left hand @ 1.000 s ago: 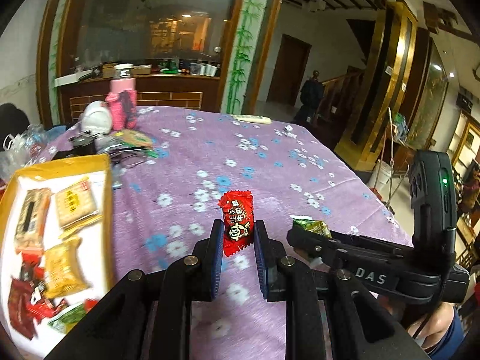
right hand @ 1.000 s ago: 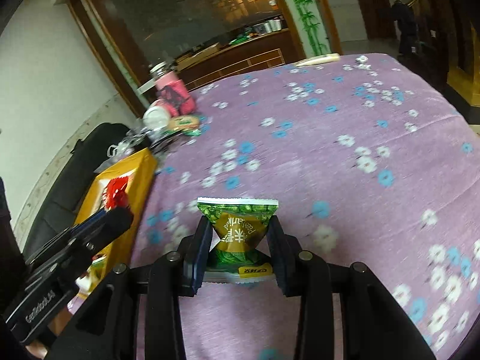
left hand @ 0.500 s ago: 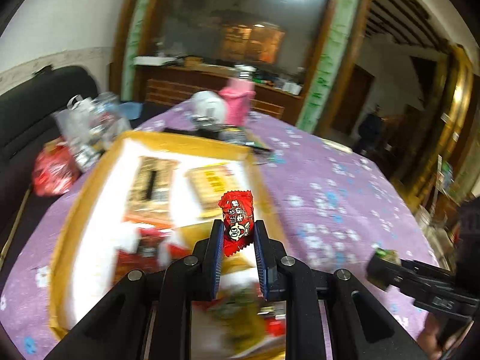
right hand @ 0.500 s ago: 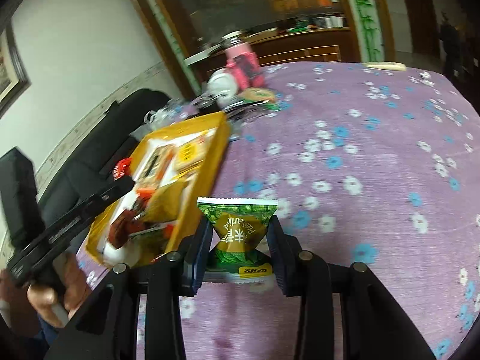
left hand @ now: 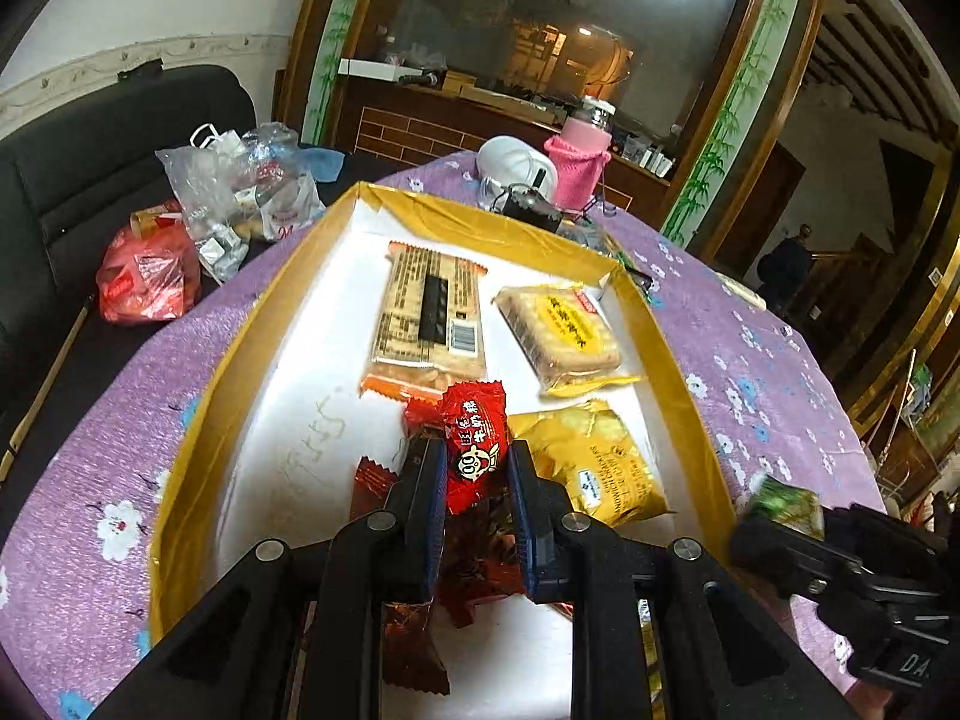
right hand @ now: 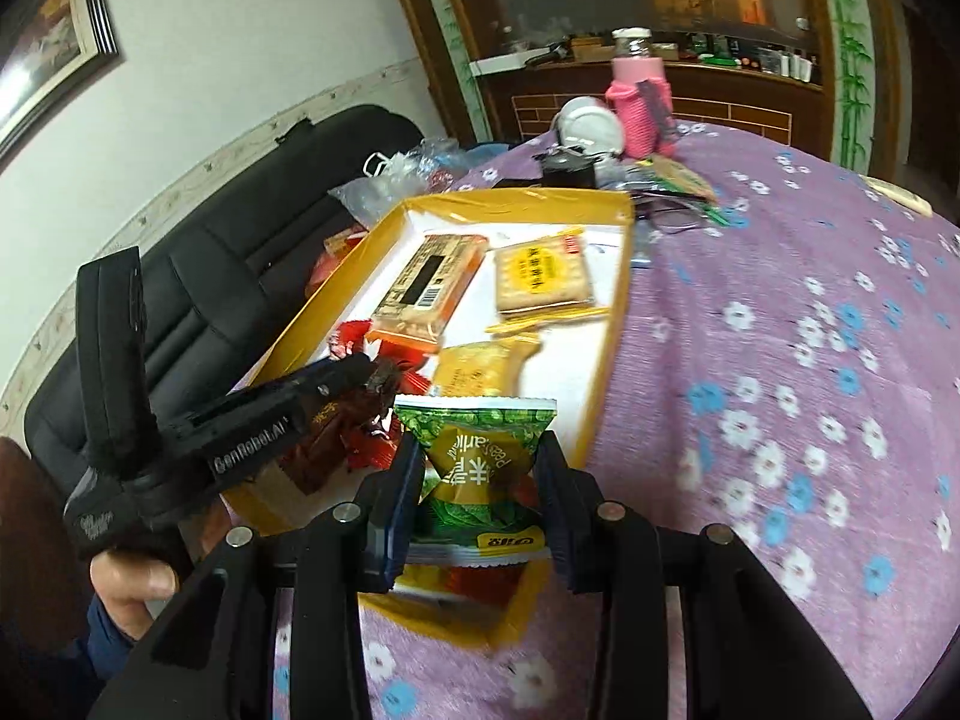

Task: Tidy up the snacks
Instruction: 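Carry the held candies over the white box with both tools, then open left tool to drop candies while right tool releases green-yellow pack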

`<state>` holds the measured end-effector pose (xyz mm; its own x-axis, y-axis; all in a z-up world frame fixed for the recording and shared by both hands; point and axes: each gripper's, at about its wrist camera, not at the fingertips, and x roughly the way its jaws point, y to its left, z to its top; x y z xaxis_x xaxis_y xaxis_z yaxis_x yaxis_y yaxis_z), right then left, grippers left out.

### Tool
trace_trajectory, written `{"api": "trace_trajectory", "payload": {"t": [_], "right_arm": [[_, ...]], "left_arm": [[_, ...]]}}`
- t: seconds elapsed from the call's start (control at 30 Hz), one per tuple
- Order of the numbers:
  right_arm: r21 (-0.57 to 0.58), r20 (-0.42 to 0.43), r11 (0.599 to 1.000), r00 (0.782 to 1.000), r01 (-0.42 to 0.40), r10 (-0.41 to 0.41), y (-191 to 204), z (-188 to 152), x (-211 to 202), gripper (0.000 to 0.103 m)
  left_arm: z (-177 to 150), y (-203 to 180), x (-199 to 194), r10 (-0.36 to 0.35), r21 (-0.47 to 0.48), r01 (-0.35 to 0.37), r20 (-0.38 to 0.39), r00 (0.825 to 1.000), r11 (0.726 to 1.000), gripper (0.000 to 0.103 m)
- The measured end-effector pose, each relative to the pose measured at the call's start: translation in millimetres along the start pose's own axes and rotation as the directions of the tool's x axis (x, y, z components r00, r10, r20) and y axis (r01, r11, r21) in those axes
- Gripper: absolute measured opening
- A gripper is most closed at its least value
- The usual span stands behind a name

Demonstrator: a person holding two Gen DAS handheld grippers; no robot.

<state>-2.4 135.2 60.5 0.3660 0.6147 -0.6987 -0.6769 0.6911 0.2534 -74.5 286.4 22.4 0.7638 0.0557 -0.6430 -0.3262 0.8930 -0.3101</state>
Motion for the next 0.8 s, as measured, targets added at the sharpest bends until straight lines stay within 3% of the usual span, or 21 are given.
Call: {"api": "trace_trajectory", "payload": {"t": [0.33,0.63,0.73,0.8], "right_arm": [[-0.022,-0.031,1.000,0.999,0.021,-0.022,13,-2,33,0.036],[-0.024,-0.001,0.999,1.000,0.022,-0.022,12,-6,35,0.038],[-0.031,0.014,0.999,1.000,0.028,-0.027,14,-6,30,0.048],[-0.033,0.026,0.999,0.999,0.027,-0.027,15,-6,26,0.050]], "left_arm": [[0,11,9,-0.076,-0.063,0.074,-0.033,0.997,0.995,0.020],[2,16,6,-0.085,-0.085,0.084,-0.013,0.996,0.993,0.022],[2,16,5,-0.090,-0.088,0.089,-0.004,0.996,0.992,0.022],[2,16,5,-0.091,-0.087,0.090,-0.006,0.996,0.992,0.023]]}}
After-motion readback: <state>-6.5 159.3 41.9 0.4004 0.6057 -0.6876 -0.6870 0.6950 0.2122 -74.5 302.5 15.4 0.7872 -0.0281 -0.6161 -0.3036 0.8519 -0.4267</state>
